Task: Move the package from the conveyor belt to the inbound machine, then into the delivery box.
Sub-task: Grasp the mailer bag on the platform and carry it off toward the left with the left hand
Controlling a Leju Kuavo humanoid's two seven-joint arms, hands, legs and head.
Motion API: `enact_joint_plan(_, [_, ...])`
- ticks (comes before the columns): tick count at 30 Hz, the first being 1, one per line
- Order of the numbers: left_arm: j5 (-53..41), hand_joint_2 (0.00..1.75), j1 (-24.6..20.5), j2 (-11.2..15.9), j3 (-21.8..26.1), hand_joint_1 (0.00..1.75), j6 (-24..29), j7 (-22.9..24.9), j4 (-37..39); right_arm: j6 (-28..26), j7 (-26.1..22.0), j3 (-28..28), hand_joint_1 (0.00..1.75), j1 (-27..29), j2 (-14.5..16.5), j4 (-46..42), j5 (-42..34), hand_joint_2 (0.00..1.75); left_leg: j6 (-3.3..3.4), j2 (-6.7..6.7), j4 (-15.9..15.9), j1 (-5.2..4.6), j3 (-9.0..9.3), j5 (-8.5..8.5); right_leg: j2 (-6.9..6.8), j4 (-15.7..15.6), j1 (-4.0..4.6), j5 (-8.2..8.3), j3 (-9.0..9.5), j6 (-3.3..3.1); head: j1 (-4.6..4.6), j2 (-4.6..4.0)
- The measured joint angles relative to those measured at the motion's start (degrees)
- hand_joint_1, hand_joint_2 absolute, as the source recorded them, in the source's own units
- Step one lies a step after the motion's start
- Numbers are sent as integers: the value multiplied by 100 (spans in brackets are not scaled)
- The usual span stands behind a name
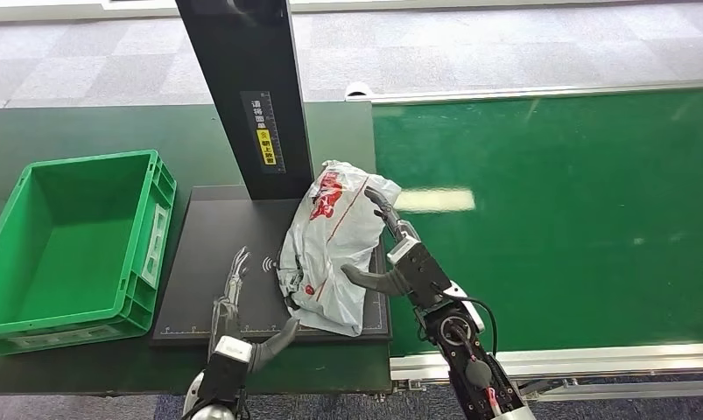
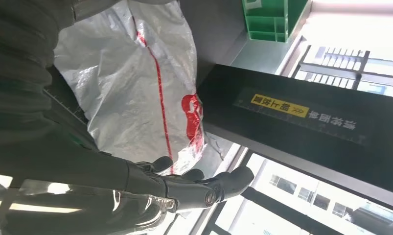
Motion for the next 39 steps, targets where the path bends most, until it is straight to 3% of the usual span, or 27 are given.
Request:
enact_joint_plan(4, [-1093,175,-356,-26,288,0,-287,649,-144,80,35,109,0,-60,102,-71,-15,175,-1,-1,0,0,1,3,-1,1,0,0,0,0,-1,0])
enact_joint_plan(10, [-2443,175,-947,-137,311,0,-531,1502,153,196,40,203,0,-174,302,-142,-33,175,0,0,0,0,0,3,-2,0,0,0,-1,0,-1,0])
enact_joint_plan(15, [-3174,175,-1692,-340,288,0,-883,1939,1439,322,60,243,0,-197,422,-405,-98,175,1,-1,1,-1,1,4,-2,0,-1,1,0,0,1,-1])
enact_joint_plan(20, [-3383,175,-2438,-557,284,0,-1191,2020,2974,379,94,247,0,-195,444,-757,-205,175,0,-1,1,-1,2,4,-1,1,0,2,0,-1,-1,0])
enact_joint_plan(26, [-3576,175,-3168,-710,222,0,-1632,2197,4115,382,92,245,0,-197,440,-1023,-323,175,1,-11,-1,0,24,3,-8,0,-1,-1,35,1,-1,0])
enact_joint_plan(27, [-3609,175,-3258,-727,207,26,-1702,2240,4243,382,91,244,0,-201,440,-1050,-344,175,2,-14,-2,0,32,3,-11,-1,-2,-2,47,2,0,0])
enact_joint_plan(30, [-3672,175,-3456,-767,169,154,-1870,2322,4546,382,87,244,0,-225,442,-1114,-386,175,4,-21,-3,-1,56,2,-18,-2,-4,-4,79,3,1,0])
enact_joint_plan(31, [-3678,175,-3492,-779,159,172,-1909,2329,4617,381,87,244,0,-235,442,-1130,-391,175,4,-22,-3,-2,64,3,-19,-3,-4,-4,88,3,1,0])
enact_joint_plan(39, [-3525,175,-3617,-810,185,175,-1855,2044,4868,324,86,240,0,-309,438,-1161,-423,175,4,-20,-3,-2,95,12,-19,-3,-2,3,112,-2,0,0])
